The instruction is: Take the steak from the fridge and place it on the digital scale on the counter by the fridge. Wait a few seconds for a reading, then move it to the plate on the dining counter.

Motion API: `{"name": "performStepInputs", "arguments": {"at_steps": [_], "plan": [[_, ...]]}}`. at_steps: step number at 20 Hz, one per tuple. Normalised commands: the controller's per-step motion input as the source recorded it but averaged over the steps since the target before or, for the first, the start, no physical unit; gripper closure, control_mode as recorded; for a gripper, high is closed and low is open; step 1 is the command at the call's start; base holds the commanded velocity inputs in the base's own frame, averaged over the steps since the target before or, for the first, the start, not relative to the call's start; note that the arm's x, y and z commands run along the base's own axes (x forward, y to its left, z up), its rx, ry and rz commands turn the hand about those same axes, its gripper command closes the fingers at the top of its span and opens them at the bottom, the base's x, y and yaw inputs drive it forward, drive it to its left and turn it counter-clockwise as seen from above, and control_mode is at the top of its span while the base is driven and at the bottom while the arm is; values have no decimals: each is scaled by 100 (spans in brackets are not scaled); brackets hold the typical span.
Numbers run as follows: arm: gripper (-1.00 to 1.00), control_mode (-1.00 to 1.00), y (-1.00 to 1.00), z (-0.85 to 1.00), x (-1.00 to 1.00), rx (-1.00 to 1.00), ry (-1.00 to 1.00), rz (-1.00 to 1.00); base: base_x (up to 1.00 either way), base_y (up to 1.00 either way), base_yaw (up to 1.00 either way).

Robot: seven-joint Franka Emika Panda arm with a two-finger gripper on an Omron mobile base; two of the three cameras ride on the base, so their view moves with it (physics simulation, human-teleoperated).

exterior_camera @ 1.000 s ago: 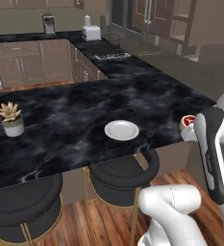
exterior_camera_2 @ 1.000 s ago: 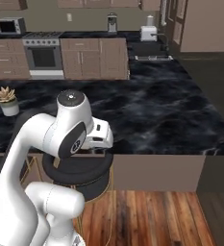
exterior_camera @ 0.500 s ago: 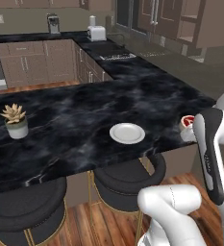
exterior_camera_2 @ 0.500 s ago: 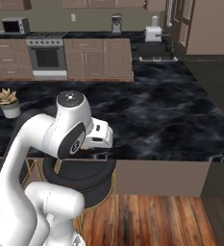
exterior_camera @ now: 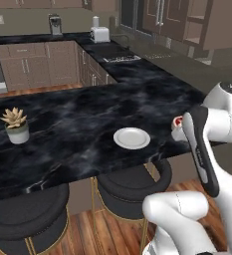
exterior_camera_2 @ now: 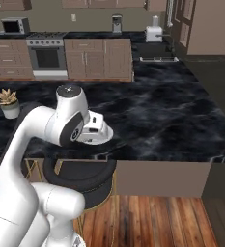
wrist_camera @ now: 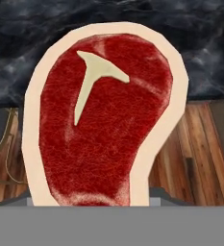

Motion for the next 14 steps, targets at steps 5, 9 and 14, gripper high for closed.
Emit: {"name": "performStepInputs", "arguments": {"at_steps": [5, 9, 14], "plan": [[100, -100, 41, -10, 100, 0, 2, 14, 0, 0, 0], [100, -100, 18, -21, 100, 0, 4, 8, 0, 0, 0], [100, -100, 0, -38, 100, 0, 6, 2, 0, 0, 0]]}}
